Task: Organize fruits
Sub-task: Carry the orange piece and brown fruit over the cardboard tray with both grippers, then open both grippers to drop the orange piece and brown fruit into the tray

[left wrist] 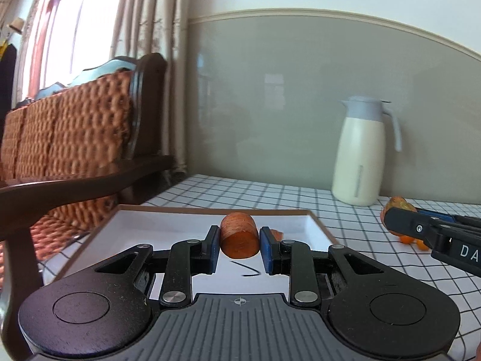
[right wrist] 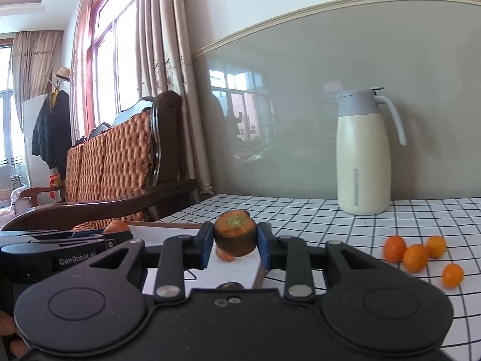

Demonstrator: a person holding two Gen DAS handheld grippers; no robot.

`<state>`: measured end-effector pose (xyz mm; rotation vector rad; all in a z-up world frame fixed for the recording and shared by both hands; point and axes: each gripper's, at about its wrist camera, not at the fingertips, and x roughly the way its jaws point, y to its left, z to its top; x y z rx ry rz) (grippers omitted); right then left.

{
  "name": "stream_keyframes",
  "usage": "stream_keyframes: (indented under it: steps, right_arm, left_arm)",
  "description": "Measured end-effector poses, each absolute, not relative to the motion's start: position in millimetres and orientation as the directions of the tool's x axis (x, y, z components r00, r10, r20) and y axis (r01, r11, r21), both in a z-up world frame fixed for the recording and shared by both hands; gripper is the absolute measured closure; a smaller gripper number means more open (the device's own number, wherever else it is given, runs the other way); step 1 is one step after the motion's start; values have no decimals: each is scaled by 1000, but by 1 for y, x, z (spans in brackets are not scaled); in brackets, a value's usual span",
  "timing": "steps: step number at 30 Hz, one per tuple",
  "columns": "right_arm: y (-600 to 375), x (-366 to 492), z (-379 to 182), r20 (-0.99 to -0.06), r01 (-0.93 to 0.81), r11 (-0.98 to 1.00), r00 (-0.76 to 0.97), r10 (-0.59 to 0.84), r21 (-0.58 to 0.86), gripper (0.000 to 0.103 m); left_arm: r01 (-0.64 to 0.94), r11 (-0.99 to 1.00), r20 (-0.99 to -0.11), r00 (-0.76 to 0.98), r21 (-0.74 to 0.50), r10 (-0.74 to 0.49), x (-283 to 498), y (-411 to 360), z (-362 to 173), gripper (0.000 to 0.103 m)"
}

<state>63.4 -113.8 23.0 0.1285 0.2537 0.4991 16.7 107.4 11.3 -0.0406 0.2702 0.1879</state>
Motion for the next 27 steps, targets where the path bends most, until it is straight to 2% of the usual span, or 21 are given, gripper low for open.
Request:
stream_keyframes:
  steps: [17,27]
  right_arm:
    - [-79,83,16,-227,-472,855,827,514,214,80]
    - [-64,95,11,-244,-469,855,822,514,221,80]
  left_arm:
    - [-344,938,-279,906,-43,319,17,157,4,74]
    - [-386,922,-293,886,-38,359,27,176,-1,74]
